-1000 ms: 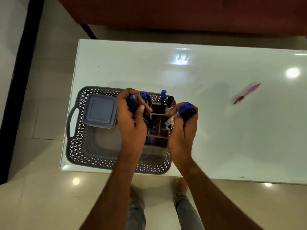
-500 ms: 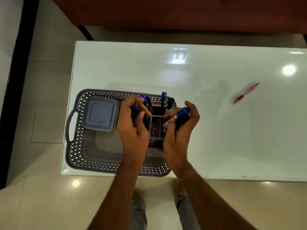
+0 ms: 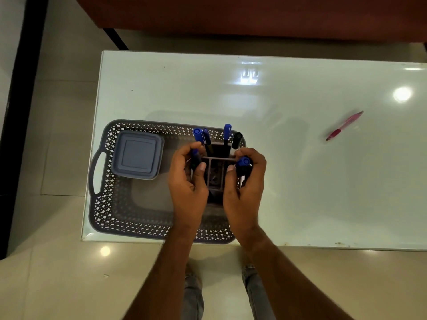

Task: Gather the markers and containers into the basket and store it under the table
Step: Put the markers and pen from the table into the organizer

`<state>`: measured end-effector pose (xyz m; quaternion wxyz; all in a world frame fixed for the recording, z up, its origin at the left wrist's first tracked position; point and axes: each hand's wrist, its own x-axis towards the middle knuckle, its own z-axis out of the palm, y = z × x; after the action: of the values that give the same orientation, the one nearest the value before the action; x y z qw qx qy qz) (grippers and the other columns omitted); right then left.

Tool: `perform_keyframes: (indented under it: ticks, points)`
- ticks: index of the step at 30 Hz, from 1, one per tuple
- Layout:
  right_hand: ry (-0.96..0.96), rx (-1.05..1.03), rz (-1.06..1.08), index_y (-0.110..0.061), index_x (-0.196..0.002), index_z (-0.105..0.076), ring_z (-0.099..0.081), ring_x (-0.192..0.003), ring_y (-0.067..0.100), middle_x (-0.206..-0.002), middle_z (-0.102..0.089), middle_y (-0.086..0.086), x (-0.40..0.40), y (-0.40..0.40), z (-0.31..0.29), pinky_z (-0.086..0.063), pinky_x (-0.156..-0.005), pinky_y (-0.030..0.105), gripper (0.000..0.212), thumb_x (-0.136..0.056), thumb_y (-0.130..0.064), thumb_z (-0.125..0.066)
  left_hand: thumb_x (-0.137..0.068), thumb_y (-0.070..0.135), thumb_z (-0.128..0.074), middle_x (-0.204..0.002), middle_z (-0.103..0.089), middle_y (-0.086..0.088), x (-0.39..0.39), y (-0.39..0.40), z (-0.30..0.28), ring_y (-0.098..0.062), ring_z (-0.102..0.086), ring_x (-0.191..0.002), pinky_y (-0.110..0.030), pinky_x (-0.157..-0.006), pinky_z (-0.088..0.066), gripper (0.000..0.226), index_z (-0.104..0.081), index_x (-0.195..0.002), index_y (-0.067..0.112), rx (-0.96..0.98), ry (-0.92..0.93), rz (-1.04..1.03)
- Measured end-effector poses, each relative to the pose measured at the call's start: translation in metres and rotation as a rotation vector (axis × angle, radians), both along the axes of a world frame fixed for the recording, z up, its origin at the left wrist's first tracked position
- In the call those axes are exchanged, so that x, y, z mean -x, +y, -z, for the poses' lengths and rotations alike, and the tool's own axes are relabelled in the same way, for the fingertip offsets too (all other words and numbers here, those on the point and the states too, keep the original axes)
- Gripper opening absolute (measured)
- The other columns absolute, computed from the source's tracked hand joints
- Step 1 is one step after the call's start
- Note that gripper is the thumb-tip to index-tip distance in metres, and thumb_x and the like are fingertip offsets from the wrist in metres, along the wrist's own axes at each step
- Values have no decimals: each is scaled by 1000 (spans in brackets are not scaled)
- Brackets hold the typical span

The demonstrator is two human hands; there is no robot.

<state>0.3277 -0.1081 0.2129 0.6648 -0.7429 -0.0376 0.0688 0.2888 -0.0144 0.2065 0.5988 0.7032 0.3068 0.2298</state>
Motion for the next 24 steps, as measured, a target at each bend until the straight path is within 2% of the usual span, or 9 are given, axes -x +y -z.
perform_keyframes:
  ticks: [6, 12, 14, 16, 19, 21, 24]
  points:
    - [-11, 17, -2, -4, -133, -49, -60, -122, 20, -129, -57, 6, -7, -6, -4, -52, -100, 23, 41, -95, 12, -56, -91, -19, -57, -137, -54, -19, -6, -2, -3, -30, -56, -132, -56, -109, -48, 46, -49, -135, -5, -13, -11, -15]
    - [-97, 27, 12, -12, -132, -51, -59, -127, 23, -131, -60, 4, -33, -28, -11, -49, -110, 33, 41, -98, 10, -57, -83, -24, -60, -135, -50, -21, -12, -7, -15, -34, -54, -130, -56, -112, -45, 57, -50, -131, 6, -128, -57, -125]
    - [-142, 57, 53, -9, -130, -53, -61, -124, 23, -128, -62, 7, -50, -42, -9, -50, -109, 36, 37, -98, 9, -56, -83, -25, -59, -130, -49, -18, -19, -11, -22, -36, -56, -122, -56, -107, -49, 56, -52, -128, 7, -214, -111, -175]
    - [-169, 94, 113, -3, -126, -56, -62, -120, 25, -126, -63, 10, -70, -55, -5, -52, -106, 40, 31, -98, 8, -56, -83, -26, -58, -122, -52, -14, -29, -18, -34, -40, -59, -110, -54, -96, -54, 51, -54, -124, 4, -309, -160, -181]
    - [-250, 224, 179, 2, -122, -60, -64, -114, 25, -121, -65, 13, -112, -92, 2, -55, -99, 42, 27, -97, 9, -53, -86, -23, -59, -106, -59, -19, -65, -56, -54, -33, -61, -92, -39, -80, -55, 30, -60, -111, -6, -319, -221, -100]
    - [-332, 331, 186, 2, -118, -62, -64, -108, 25, -117, -65, 13, -142, -119, 7, -56, -94, 43, 26, -96, 10, -50, -88, -17, -61, -103, -63, -15, -95, -89, -59, -25, -62, -92, -33, -79, -55, 23, -63, -108, -6, -279, -171, -10]
    - [-435, 489, 154, 0, -113, -65, -63, -101, 26, -112, -64, 15, -182, -156, 15, -55, -86, 39, 36, -88, 13, -42, -91, -7, -62, -105, -67, -6, -136, -131, -49, -16, -64, -96, -33, -83, -57, 21, -67, -109, 3, -211, -22, 154]
